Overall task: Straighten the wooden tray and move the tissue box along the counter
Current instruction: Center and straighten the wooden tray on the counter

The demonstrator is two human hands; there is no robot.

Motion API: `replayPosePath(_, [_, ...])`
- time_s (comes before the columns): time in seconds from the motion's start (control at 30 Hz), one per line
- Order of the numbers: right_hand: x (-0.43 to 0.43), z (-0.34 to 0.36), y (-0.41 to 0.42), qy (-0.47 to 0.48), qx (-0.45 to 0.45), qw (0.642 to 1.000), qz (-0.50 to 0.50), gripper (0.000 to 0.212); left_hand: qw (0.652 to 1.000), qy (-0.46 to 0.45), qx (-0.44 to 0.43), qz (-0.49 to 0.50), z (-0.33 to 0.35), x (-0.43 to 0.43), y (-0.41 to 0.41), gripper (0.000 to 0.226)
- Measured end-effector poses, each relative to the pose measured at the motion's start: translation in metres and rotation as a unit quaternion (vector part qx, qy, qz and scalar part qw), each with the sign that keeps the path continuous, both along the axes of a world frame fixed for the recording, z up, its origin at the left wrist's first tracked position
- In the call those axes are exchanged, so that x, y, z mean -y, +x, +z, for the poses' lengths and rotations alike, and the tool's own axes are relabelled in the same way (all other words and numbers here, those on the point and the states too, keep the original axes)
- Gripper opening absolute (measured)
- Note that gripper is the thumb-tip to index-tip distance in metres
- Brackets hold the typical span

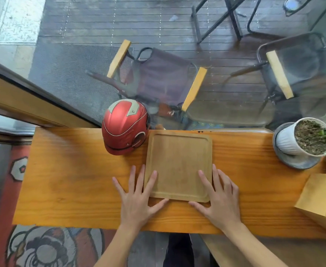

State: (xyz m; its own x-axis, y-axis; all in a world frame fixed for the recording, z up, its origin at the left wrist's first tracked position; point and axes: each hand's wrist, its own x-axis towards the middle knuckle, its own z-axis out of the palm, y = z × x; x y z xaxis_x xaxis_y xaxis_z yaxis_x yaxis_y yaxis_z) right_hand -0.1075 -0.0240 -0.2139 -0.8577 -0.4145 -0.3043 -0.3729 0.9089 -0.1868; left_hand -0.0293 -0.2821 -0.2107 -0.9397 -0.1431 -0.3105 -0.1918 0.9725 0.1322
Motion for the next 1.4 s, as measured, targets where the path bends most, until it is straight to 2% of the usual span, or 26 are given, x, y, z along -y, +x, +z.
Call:
replayPosePath(0.17, [0.002,0.004,-0.013,0.017,0.011,1.000,0.017,0.093,1.000,0.001,0.005,0.008,-0.003,0.001,-0.001,0.095])
replayPosePath(0.43, [0.002,0.000,-0.017,-0.007,-0.028,0.999,0.046,0.092,1.000,-0.008,0.022,0.011,0.001,0.001,-0.005,0.098])
replayPosePath(1.4, [0.001,-0.004,-0.015,0.036,-0.026,0.997,0.066,0.093,0.999,-0.021,-0.011,0.032,-0.002,-0.003,-0.002,0.099])
